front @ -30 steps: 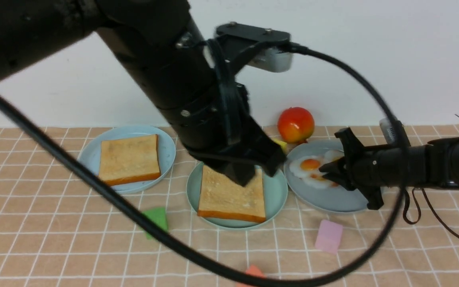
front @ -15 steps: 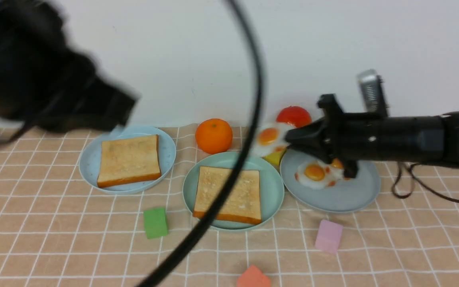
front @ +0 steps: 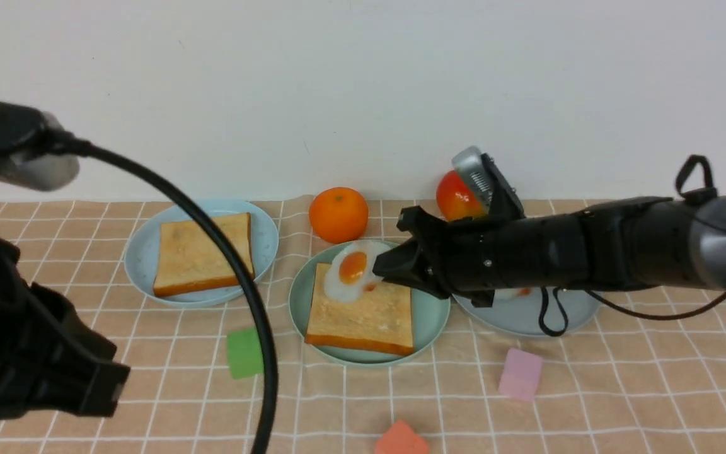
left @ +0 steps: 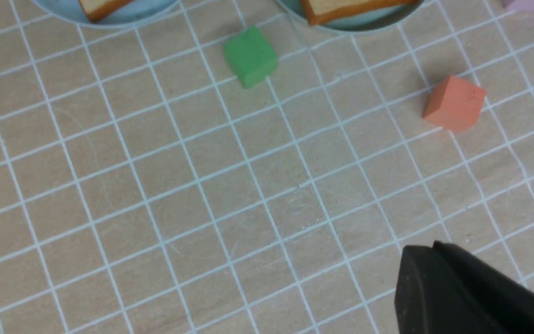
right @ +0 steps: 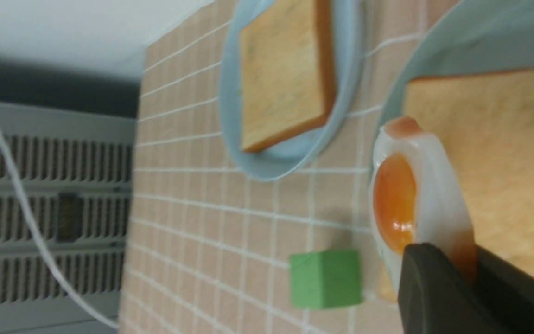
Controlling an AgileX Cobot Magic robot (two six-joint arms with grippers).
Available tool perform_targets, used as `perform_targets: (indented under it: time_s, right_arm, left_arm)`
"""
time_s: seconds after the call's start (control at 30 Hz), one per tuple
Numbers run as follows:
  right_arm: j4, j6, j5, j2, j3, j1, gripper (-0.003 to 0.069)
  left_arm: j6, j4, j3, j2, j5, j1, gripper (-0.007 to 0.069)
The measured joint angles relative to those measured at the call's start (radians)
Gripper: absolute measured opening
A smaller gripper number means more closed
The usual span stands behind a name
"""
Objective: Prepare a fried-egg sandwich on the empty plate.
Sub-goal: Use the right arm to place the fried egg on the slice of bread in the middle, then use the left arm to grab a slice of bread
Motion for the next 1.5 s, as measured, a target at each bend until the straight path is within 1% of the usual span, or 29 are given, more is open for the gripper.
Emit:
perform_targets:
  time_s: [0.1,0.2,0.3,0.37,0.4,0.43,0.53,0.57,0.6,0.7,0.77,0.87,0.93,1.0,1.07,1.1,1.13,1.2,1.3,1.33,1.37,1.4,1.43,1.47,1.5]
  right_arm:
    - [0.002,0.0,0.0,0.036,-0.019,0.0,0.0078]
    - [0.002,-0.008,0.007,0.063,-0.031,0.0,0.0116]
    - [-0.002,-0.035,0.006,0.071,-0.031,0.0,0.0199]
    - [-0.035,-0.045,0.002,0.071,-0.032,0.0,0.0274]
    - [-0.072,-0.049,-0.008,0.07,-0.032,0.0,0.0339]
    - [-0.098,-0.05,-0.019,0.069,-0.032,0.0,0.0384]
    - [-0.207,-0.053,-0.054,0.055,-0.032,0.0,0.0493]
    - [-0.216,-0.053,-0.059,0.05,-0.032,0.0,0.0507]
    - [-0.289,-0.053,-0.076,0.029,-0.032,0.0,0.0558]
    - [-0.409,-0.037,-0.094,-0.036,-0.034,0.0,0.0605]
    - [-0.513,-0.003,-0.094,-0.085,-0.046,0.0,0.0611]
    - [-0.681,0.083,-0.066,-0.167,-0.088,0.0,0.0595]
    - [-0.839,0.173,-0.016,-0.22,-0.137,0.0,0.0569]
    - [-1.024,0.283,0.083,-0.289,-0.2,0.0,0.0523]
    - [-1.182,0.373,0.166,-0.346,-0.256,0.0,0.0475]
    - [-1.182,0.382,0.175,-0.346,-0.256,0.0,0.047]
    - [-1.308,0.465,0.255,-0.4,-0.293,0.0,0.0407]
    - [-1.43,0.553,0.328,-0.458,-0.308,0.0,0.033]
    - [-1.569,0.678,0.45,-0.553,-0.3,0.0,0.0181]
    - [-1.591,0.697,0.468,-0.574,-0.293,0.0,0.0149]
    - [-1.623,0.72,0.494,-0.626,-0.271,0.0,0.0089]
    - [-1.636,0.738,0.508,-0.667,-0.247,0.0,0.0033]
    - [-1.64,0.741,0.51,-0.711,-0.217,0.0,0.0002]
    - [-1.638,0.741,0.507,-0.747,-0.19,0.0,-0.0008]
    - [-1.621,0.733,0.495,-0.787,-0.151,0.0,-0.0011]
  left_arm:
    - [-0.004,-0.001,0.001,0.0,-0.001,0.0,0.0018]
    - [-0.005,-0.001,0.001,0.0,-0.004,0.0,0.0022]
    - [-0.009,-0.002,0.001,0.0,-0.004,0.0,0.0023]
    - [-0.008,-0.006,0.001,0.0,-0.004,0.0,0.0025]
    - [-0.009,-0.01,0.001,0.0,-0.004,0.0,0.0027]
    - [-0.01,-0.012,0.001,0.0,-0.004,0.0,0.0029]
    - [-0.011,-0.015,0.001,0.0,-0.004,0.0,0.0029]
    - [-0.011,-0.015,0.001,0.0,-0.004,0.0,0.0029]
    - [-0.011,-0.021,0.002,0.0,-0.004,0.0,0.003]
    - [-0.011,-0.029,0.002,0.0,-0.004,0.0,0.0031]
    - [-0.011,-0.031,0.002,0.0,-0.004,0.0,0.0031]
    - [-0.011,-0.031,0.002,0.0,-0.015,0.0,0.0033]
    - [-0.012,-0.025,0.002,0.0,-0.041,0.0,0.0035]
    - [-0.012,-0.01,0.002,0.005,-0.096,0.0,0.0036]
    - [-0.012,0.01,0.002,0.017,-0.17,0.0,0.0037]
    - [-0.012,0.01,0.002,0.018,-0.179,0.0,0.0037]
    - [-0.012,0.036,0.002,0.04,-0.246,0.0,0.0039]
    - [-0.032,0.08,0.002,0.071,-0.32,0.0,0.0039]
    - [-0.144,0.214,0.002,0.128,-0.381,0.008,0.0039]
    - [-0.189,0.245,0.002,0.144,-0.39,0.019,0.0038]
    - [-0.249,0.308,0.002,0.169,-0.399,0.042,0.0031]
    - [-0.279,0.336,0.002,0.185,-0.402,0.069,0.0023]
    - [-0.301,0.361,0.002,0.204,-0.405,0.103,0.0006]
    - [-0.307,0.37,0.002,0.225,-0.407,0.14,-0.0011]
    - [-0.303,0.368,0.002,0.241,-0.407,0.164,-0.0013]
